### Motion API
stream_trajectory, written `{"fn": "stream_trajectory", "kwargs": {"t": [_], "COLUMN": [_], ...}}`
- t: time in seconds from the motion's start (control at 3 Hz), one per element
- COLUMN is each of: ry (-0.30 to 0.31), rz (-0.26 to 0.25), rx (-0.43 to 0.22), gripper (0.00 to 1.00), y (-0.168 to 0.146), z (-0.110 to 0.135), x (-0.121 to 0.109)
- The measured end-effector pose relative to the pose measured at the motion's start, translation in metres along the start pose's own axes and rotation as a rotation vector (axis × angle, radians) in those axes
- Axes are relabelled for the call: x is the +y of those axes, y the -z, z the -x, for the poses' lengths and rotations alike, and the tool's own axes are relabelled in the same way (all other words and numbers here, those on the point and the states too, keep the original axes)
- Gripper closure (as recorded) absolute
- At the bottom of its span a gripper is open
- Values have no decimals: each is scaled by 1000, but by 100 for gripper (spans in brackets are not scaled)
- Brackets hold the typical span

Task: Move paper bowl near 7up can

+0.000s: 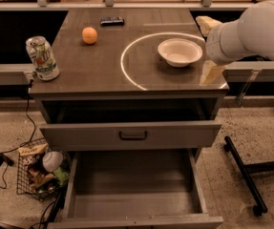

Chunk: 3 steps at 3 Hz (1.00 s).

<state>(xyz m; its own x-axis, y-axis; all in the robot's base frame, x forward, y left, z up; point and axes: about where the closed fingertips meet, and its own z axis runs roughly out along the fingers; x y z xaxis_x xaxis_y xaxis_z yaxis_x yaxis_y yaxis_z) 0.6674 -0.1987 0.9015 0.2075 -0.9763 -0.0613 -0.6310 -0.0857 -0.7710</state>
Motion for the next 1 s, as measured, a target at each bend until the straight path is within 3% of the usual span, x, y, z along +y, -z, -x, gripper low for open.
{"fn": "stream_trajectory", "kwargs": {"t": [0.33, 0.67, 1.0], "ry": [7, 13, 21], "rz": [-24, -36, -32], "rx": [-19, -41, -71], "gripper": [0, 7, 33], "y": [-16, -30, -44], "z": [-6, -8, -6], "x": [-6, -10, -12]}}
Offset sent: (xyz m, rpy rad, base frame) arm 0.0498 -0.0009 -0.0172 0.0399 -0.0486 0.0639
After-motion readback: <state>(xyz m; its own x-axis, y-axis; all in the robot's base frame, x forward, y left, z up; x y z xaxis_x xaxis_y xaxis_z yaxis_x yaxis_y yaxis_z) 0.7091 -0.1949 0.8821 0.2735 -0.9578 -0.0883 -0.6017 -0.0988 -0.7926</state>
